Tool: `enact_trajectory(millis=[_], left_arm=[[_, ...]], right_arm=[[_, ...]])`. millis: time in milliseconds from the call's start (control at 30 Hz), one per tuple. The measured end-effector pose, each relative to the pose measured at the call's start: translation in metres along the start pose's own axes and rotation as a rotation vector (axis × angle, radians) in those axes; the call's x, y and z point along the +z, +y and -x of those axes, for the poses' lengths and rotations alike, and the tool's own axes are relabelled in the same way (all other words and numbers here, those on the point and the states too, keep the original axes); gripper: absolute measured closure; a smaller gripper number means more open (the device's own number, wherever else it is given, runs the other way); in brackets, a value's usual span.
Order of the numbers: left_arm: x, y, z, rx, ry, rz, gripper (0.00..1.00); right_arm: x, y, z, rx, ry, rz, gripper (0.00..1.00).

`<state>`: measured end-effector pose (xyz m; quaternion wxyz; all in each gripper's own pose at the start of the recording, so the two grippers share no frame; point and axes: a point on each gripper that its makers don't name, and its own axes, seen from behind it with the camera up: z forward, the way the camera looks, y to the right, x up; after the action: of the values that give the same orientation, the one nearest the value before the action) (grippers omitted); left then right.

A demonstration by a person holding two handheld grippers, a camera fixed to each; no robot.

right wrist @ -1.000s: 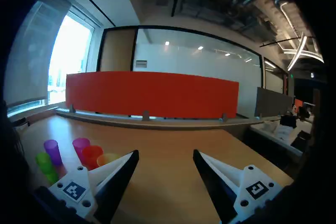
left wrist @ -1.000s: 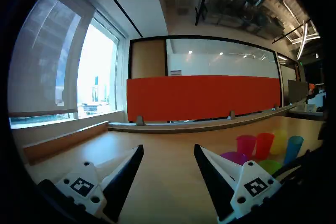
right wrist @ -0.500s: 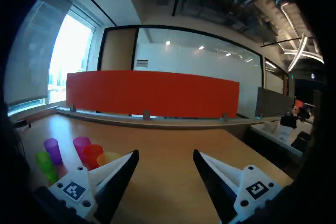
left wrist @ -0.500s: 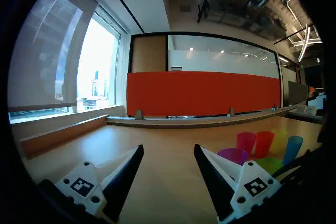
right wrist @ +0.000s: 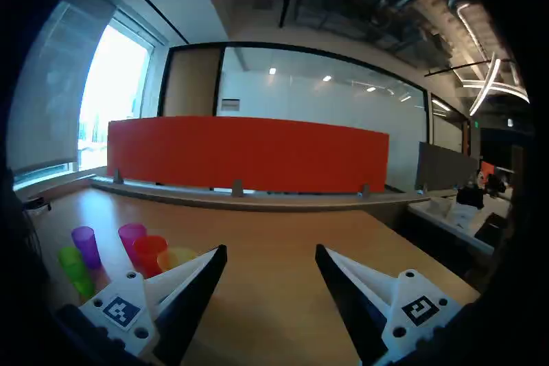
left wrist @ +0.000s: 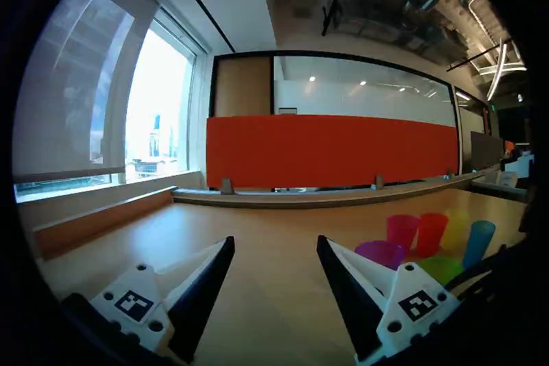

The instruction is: Pour water

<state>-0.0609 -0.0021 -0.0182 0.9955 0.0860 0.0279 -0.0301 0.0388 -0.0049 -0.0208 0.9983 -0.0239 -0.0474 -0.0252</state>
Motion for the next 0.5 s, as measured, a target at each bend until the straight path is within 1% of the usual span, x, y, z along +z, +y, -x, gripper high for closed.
enact_trajectory(millis=[200, 500], left_arm=[[-0.0009, 0.0007, 0.0, 0.001, -0.001, 0.006, 0.12], [-0.0002, 0.0019, 0.0018, 0.001, -0.004, 0.009, 0.1]], right_arm=[[-0.0008, 0.0014, 0.0017, 0.001, -0.001, 0.001, 0.0], [0.0007, -0.0027, 0.0047, 0.001, 0.0, -0.012, 0.0]])
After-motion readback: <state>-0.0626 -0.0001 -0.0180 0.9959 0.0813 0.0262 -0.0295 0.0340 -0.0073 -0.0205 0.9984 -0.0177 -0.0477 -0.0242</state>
